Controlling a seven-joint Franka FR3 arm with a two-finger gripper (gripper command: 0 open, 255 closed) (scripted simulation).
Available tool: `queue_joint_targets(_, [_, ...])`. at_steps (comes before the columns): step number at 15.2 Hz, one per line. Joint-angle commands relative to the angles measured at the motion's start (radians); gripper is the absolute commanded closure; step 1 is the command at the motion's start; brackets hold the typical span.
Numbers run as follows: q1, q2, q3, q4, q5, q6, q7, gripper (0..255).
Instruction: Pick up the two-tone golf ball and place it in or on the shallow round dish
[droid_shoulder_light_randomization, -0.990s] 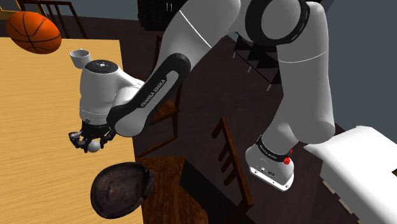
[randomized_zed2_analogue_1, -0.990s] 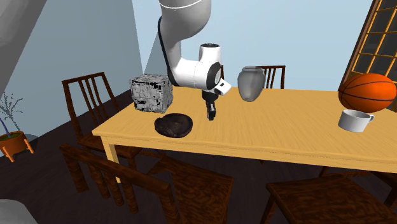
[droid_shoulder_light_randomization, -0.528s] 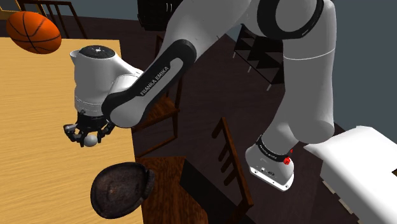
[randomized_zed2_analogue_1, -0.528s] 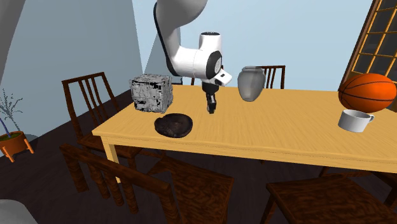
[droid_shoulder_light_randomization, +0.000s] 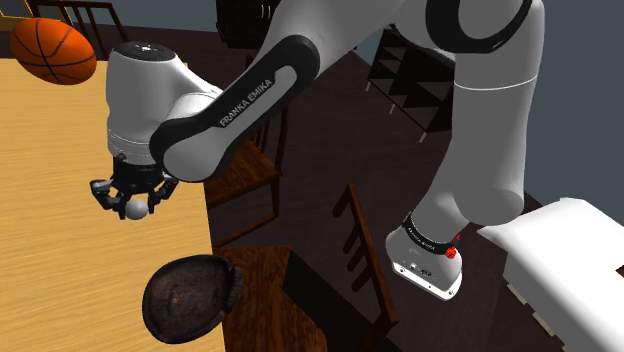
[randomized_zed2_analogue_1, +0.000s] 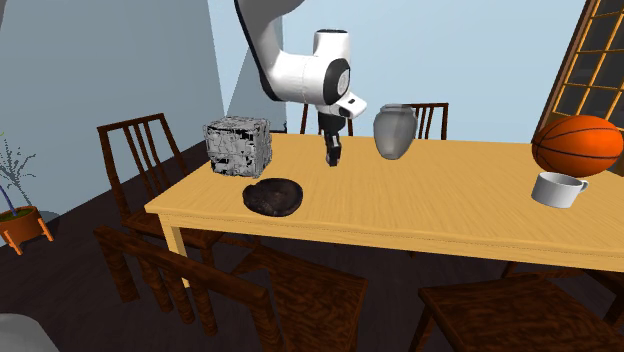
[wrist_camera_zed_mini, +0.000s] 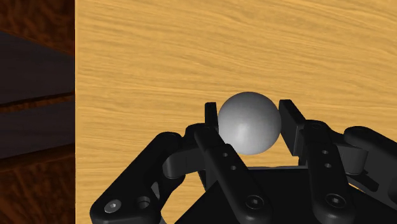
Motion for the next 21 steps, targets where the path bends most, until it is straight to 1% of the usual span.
queue_joint_targets(1, [-0.005, -0.019, 0.008, 0.005, 0.009, -0.023, -0.003, 255])
queue_joint_targets(8, [-0.020, -0.070, 0.029, 0.021, 0.038, -0.088, -0.018, 255])
queue_joint_targets(14, [0.014, -0.218, 0.071, -0.189, 0.064, -0.011, 0.067, 255])
queue_joint_targets(21, [0.073, -0.371, 0.133, -0.382, 0.103, 0.048, 0.179, 255])
